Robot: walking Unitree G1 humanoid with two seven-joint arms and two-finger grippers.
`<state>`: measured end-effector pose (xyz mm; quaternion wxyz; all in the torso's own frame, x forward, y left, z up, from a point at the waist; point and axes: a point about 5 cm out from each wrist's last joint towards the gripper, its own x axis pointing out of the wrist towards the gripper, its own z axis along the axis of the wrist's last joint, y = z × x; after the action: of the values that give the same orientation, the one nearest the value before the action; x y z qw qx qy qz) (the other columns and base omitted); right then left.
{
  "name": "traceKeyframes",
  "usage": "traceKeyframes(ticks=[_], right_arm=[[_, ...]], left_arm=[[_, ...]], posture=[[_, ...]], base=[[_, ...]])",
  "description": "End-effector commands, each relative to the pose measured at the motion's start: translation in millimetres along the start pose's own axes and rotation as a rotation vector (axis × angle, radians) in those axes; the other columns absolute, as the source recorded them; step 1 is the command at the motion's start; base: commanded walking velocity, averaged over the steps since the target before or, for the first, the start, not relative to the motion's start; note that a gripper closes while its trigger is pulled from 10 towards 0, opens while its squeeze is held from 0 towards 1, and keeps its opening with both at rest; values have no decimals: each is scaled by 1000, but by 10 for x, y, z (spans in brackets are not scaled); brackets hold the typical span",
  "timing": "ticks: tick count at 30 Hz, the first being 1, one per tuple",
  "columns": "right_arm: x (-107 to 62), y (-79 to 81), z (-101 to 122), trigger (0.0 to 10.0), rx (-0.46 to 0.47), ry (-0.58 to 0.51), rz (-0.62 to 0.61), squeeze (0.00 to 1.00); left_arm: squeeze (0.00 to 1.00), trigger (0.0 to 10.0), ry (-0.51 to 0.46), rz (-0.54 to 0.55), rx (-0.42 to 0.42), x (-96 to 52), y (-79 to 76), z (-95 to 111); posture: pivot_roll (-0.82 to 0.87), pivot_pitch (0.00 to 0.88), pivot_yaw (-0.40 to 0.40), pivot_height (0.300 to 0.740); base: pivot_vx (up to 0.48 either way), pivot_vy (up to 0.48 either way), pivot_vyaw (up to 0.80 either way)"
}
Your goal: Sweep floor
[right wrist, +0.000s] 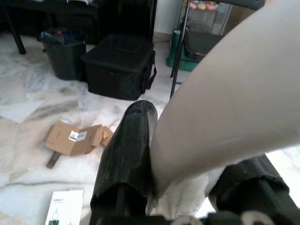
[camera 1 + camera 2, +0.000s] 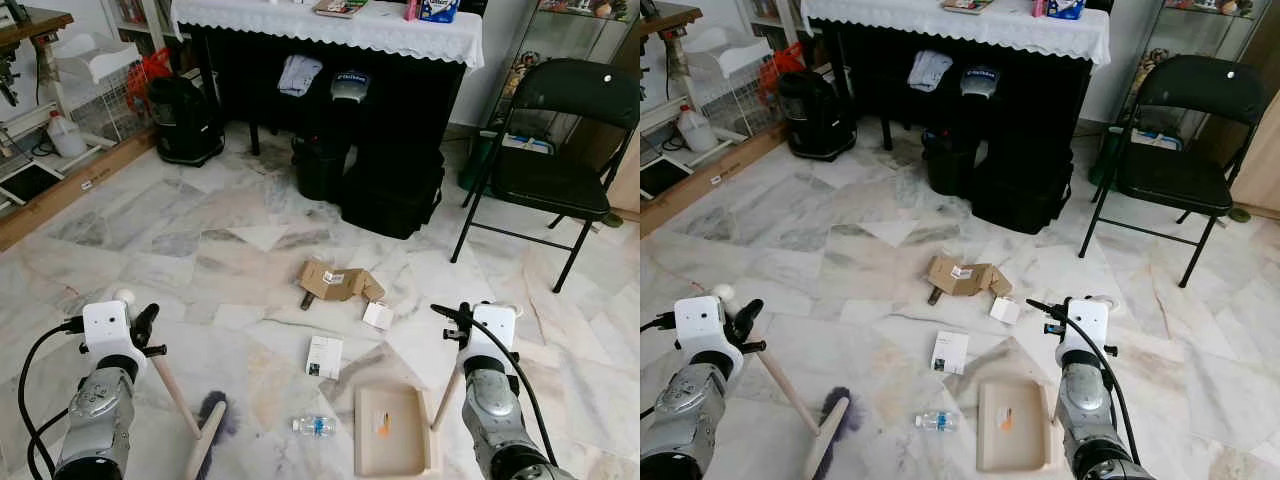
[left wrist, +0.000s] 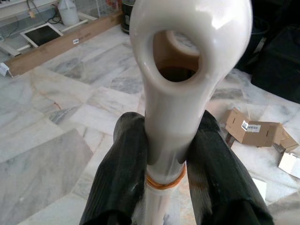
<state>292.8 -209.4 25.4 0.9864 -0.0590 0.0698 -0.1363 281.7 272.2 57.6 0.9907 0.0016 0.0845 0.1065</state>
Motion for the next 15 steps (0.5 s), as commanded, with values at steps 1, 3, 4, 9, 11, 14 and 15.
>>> traceKeyframes(ticks=[1, 3, 4, 9, 11, 14, 15], right_arm=[[65, 8, 158, 10000, 29, -80, -3, 0], [74, 17, 176, 10000, 36, -85, 0, 0], [75, 20, 174, 10000, 36, -82, 1, 0], [70, 20, 149, 10000, 32, -66, 2, 0], [55, 27, 113, 10000, 41, -47, 6, 0], [39, 25, 74, 10000, 43, -26, 2, 0], [29, 12, 49, 10000, 43, -15, -6, 0]], left_arm=[[0, 10000, 30, -9, -31, 5, -8, -50], [0, 10000, 29, -3, -37, 8, 7, -46], [0, 10000, 30, -2, -39, 8, 10, -49], [0, 10000, 33, -6, -46, 10, 3, -53], [0, 10000, 36, -24, -53, 15, -12, -49], [0, 10000, 40, -41, -71, 24, -21, -39], [0, 10000, 42, -55, -71, 30, -28, -29]], posture=[[118, 0, -30, 740], [117, 0, -30, 740], [116, 0, -30, 740], [119, 0, -30, 740], [121, 0, -29, 740], [124, 0, -28, 740], [124, 0, -27, 740]], base=[[0, 0, 0], [0, 0, 0], [0, 0, 0], [0, 0, 0], [0, 0, 0], [0, 0, 0], [0, 0, 0]])
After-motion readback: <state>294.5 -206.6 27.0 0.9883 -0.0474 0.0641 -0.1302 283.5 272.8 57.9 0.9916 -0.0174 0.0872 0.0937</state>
